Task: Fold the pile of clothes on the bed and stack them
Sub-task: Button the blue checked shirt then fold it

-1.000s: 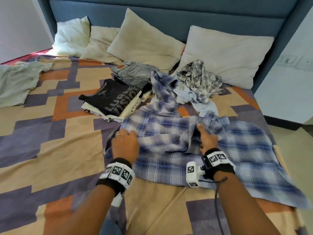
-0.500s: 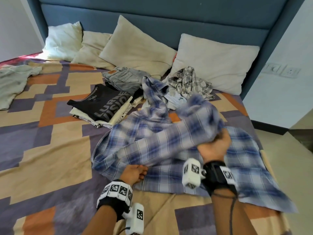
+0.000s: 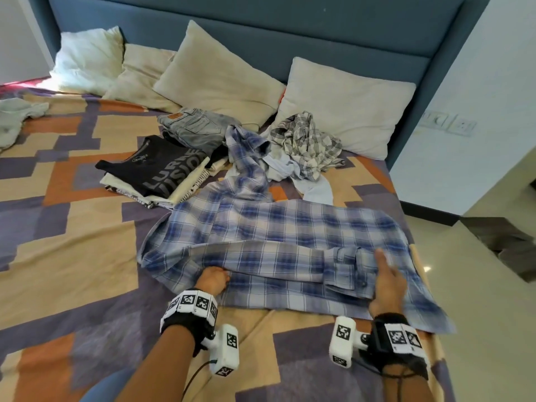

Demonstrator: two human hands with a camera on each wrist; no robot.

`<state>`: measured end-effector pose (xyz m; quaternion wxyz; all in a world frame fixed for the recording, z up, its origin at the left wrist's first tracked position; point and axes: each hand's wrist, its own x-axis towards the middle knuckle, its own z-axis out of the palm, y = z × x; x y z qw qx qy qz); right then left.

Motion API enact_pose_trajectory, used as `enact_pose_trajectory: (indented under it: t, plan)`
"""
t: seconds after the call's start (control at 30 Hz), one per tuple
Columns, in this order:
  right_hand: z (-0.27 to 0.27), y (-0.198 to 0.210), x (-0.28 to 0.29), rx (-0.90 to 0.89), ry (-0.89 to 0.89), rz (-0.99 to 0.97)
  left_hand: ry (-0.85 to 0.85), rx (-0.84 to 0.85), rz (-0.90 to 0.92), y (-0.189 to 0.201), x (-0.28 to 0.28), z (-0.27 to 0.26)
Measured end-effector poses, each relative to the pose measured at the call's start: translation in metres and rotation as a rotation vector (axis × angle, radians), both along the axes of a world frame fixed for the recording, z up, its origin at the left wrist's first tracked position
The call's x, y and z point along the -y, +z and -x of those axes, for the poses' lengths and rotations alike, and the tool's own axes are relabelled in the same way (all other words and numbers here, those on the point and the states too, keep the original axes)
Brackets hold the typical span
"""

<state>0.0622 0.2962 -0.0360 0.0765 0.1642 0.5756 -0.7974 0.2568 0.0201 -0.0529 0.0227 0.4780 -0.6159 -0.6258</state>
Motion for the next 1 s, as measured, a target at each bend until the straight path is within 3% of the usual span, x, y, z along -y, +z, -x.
enact_pose_trajectory:
  t: [0.03, 0.1, 0.17, 0.23, 0.33, 0.4, 0.47, 0.53, 0.6, 0.73, 0.83, 0.93, 1.0]
  plan:
    - [0.002, 0.003, -0.001, -0.05, 0.095, -0.225, -0.023, 0.014, 0.008, 0.001, -0.001, 0.0]
    - [0.006, 0.013, 0.004, -0.044, 0.342, -0.361, -0.02, 0.005, -0.015, 0.003, -0.003, 0.0]
    - [0.018, 0.022, -0.002, -0.066, 0.436, -0.497, 0.071, -0.018, -0.067, 0.005, -0.007, -0.002]
    - [0.029, 0.033, -0.017, -0.13, 0.363, -0.334, 0.148, -0.057, -0.106, 0.002, -0.008, -0.005]
    - [0.036, 0.063, -0.043, -0.139, 0.143, 0.236, 0.195, -0.149, -0.191, 0.004, -0.011, -0.009]
    - [0.037, 0.068, -0.067, -0.174, 0.004, 0.447, 0.227, -0.212, -0.232, 0.005, -0.011, -0.012]
    - [0.027, 0.063, -0.085, 0.004, -0.103, 0.474, 0.272, -0.271, -0.259, 0.004, -0.013, -0.014]
    - [0.012, 0.052, -0.095, 0.077, -0.287, 0.467, 0.325, -0.304, -0.277, 0.001, -0.014, -0.014]
    - [0.006, 0.026, -0.102, 0.118, -0.334, 0.446, 0.344, -0.299, -0.273, -0.002, -0.014, -0.013]
    - [0.0, 0.001, -0.083, 0.116, -0.305, -0.009, 0.338, -0.306, -0.256, -0.007, -0.011, -0.014]
    - [0.009, 0.003, -0.054, -0.191, -0.202, -0.598, 0.315, -0.297, -0.223, -0.009, -0.011, -0.014]
    - [0.052, -0.001, -0.043, -0.521, 0.233, -1.171, 0.297, -0.257, -0.2, -0.011, -0.01, -0.013]
    - [0.075, -0.001, -0.039, -0.514, 0.598, -1.449, 0.304, -0.235, -0.195, -0.015, -0.009, -0.01]
